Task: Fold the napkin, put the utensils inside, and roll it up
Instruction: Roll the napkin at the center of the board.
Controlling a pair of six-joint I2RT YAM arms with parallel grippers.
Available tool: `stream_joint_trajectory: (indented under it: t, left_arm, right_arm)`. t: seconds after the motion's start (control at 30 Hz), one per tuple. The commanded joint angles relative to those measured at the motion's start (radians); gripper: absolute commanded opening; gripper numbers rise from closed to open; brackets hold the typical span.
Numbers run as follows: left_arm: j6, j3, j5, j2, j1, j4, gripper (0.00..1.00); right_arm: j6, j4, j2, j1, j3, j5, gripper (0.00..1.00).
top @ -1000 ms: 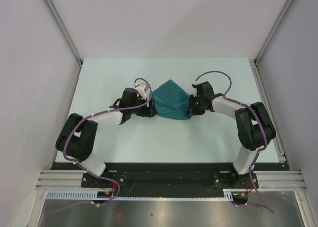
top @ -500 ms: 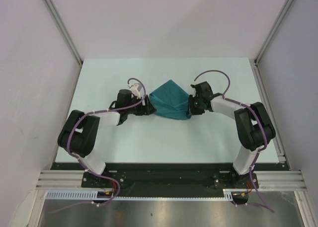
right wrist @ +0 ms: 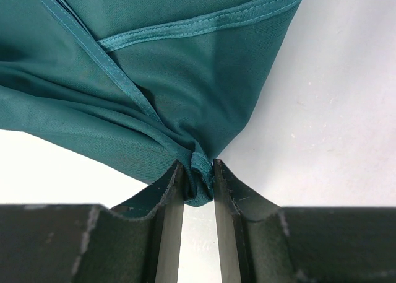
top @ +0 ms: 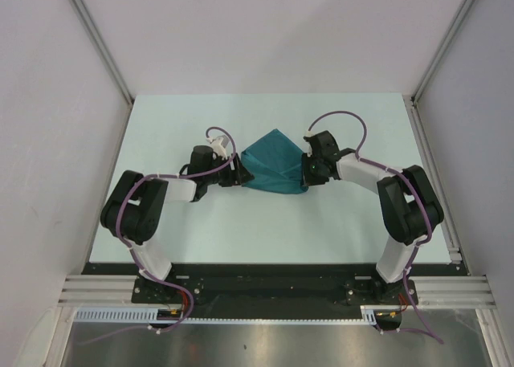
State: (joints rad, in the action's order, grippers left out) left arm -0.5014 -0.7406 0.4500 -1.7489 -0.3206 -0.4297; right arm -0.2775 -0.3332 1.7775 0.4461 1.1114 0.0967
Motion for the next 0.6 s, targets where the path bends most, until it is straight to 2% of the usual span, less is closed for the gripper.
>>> stream_joint_trajectory:
  t: [0.0,0.27,0.57]
  left_arm:
    - [-0.035,-0.003,0.015,-0.021,0.015,-0.067,0.66]
    - [-0.034,-0.013,-0.042,-0.034,0.02,0.0,0.52]
    - [0.009,-0.02,-0.074,-0.037,0.02,0.054,0.47]
  right_arm:
    - [0.026,-0.058,0.02,0.023,0.048,-0.061,0.29]
    - [0.031,-0.124,0.039,0.054,0.099,-0.144,0.29]
    - [0.026,-0.147,0.049,0.071,0.131,-0.158,0.29]
